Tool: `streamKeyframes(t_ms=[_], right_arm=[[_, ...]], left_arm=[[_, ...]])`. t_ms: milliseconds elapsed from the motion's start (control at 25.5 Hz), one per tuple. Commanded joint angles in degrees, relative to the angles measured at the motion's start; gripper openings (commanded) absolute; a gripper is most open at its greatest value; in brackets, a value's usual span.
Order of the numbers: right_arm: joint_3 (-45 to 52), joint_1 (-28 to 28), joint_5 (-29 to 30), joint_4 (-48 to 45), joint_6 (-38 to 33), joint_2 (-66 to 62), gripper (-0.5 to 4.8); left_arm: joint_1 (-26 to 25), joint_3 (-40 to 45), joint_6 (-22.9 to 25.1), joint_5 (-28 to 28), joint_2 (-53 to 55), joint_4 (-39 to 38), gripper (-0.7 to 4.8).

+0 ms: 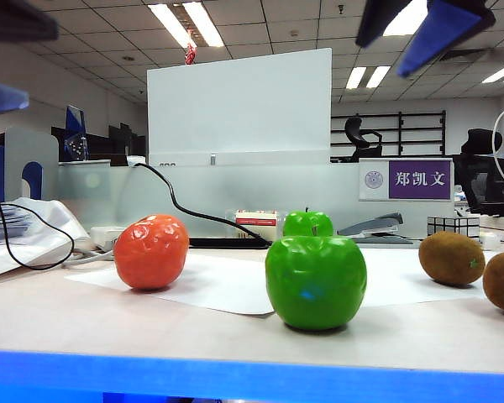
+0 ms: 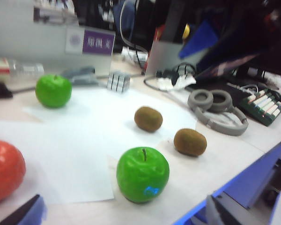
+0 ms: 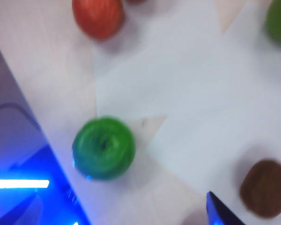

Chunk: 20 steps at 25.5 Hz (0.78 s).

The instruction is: Put the same fruits together.

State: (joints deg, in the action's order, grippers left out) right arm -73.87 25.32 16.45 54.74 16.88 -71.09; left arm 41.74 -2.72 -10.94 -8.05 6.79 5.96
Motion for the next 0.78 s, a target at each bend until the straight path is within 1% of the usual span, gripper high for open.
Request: streamKeyframes(t_ms=[39, 157, 235, 274, 352, 431, 509, 587, 705, 783], right_arm=[[-0.1, 0.1, -1.4, -4.1, -1.9, 2.4, 4.79], [-0.1, 0.1, -1.3, -5.2, -3.2, 3.8, 4.79], [-0.1, 0.1, -1.3, -4.8, -3.4, 4.6, 4.79], [-0.1, 0.1, -1.4, -4.2, -3.4, 4.8, 4.79], [-0.1, 0.1, -1.5, -2.9, -3.4, 5.2, 4.79], [0.3, 0.1, -1.5, -2.2, -3.4, 5.5, 4.79], [0.9, 0.1, -1.5, -1.4, -3.4, 5.5, 4.79], [2.0, 0.1, -1.4, -0.7, -3.4, 5.5, 4.79], [5.8, 0.1, 0.0, -0.9, -3.4, 5.5, 4.79], [9.5, 0.1, 1.3, -1.7, -3.5, 5.5, 4.79]], left_arm=[[0.0, -7.6, 2.5, -2.5, 8.9, 1.4, 4.79], [0.0, -14.6, 8.4, -4.6, 20.2, 1.4, 4.79], [0.0, -18.0, 12.0, -6.4, 28.4, 1.5, 4.79], [0.0, -19.1, 13.1, -7.5, 32.0, 1.6, 4.79], [0.1, -20.9, 13.7, -10.8, 40.3, 2.8, 4.79], [0.4, -21.6, 13.7, -13.6, 47.7, 5.6, 4.79], [1.8, -21.6, 13.6, -13.4, 54.0, 10.3, 4.79], [3.3, -21.6, 13.5, -11.7, 58.1, 14.0, 4.79], [4.6, -21.6, 13.4, -11.5, 60.7, 18.0, 4.79], [5.5, -21.6, 13.0, -11.0, 60.7, 19.1, 4.79]])
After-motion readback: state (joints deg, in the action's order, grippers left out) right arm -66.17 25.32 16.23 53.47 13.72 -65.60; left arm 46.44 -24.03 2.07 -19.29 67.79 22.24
